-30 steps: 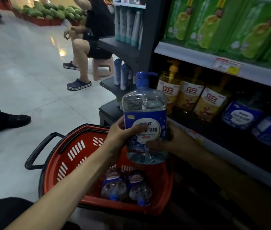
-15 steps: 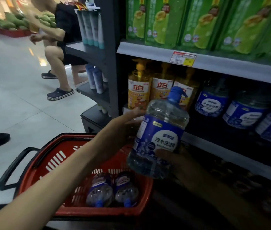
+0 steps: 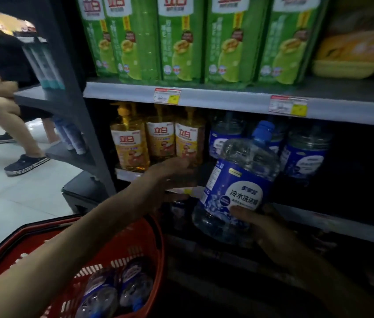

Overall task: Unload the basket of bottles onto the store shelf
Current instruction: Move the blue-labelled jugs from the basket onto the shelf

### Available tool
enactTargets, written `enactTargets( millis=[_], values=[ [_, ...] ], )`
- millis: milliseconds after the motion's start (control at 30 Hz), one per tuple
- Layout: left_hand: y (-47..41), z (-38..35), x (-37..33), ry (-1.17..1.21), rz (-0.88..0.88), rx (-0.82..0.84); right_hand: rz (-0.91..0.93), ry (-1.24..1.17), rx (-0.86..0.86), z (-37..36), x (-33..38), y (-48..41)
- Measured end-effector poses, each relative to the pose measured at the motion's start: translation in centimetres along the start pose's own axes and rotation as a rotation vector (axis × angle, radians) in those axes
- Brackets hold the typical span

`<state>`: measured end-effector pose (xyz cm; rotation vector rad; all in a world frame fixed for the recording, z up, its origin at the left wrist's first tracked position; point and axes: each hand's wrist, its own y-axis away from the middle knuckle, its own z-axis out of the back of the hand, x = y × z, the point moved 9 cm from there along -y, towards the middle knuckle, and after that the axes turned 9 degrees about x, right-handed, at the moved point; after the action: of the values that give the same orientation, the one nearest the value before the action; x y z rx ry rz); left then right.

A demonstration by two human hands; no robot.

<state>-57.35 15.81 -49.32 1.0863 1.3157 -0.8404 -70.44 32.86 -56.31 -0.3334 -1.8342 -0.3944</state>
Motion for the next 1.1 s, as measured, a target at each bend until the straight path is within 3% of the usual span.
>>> enactTargets(
  millis=[100, 367, 633, 967, 1100],
  values=[
    [-3.1, -5.3, -1.0, -0.221, -0.066, 0.079, 0.078, 0.001, -0.052, 3.8, 1.2, 1.8],
    [-10.7, -18.6, -0.7, -0.487, -0.254, 0.266, 0.241, 0.014, -0.264, 14.0, 2.2, 5.7],
    [-16.9, -27.2, -0.5, -0.576, -0.230, 0.294, 0.317, -0.058, -0.457, 21.3, 2.9, 8.3],
    [-21.7, -32.8, -1.3, -0.623, -0.148, 0.410, 0.342, 0.019, -0.435, 25.7, 4.0, 10.4],
    [-22.7, -34.5, -2.2, -0.705, -0.256, 0.367, 0.385, -0.066, -0.520, 27.4, 4.6, 9.8]
  ],
)
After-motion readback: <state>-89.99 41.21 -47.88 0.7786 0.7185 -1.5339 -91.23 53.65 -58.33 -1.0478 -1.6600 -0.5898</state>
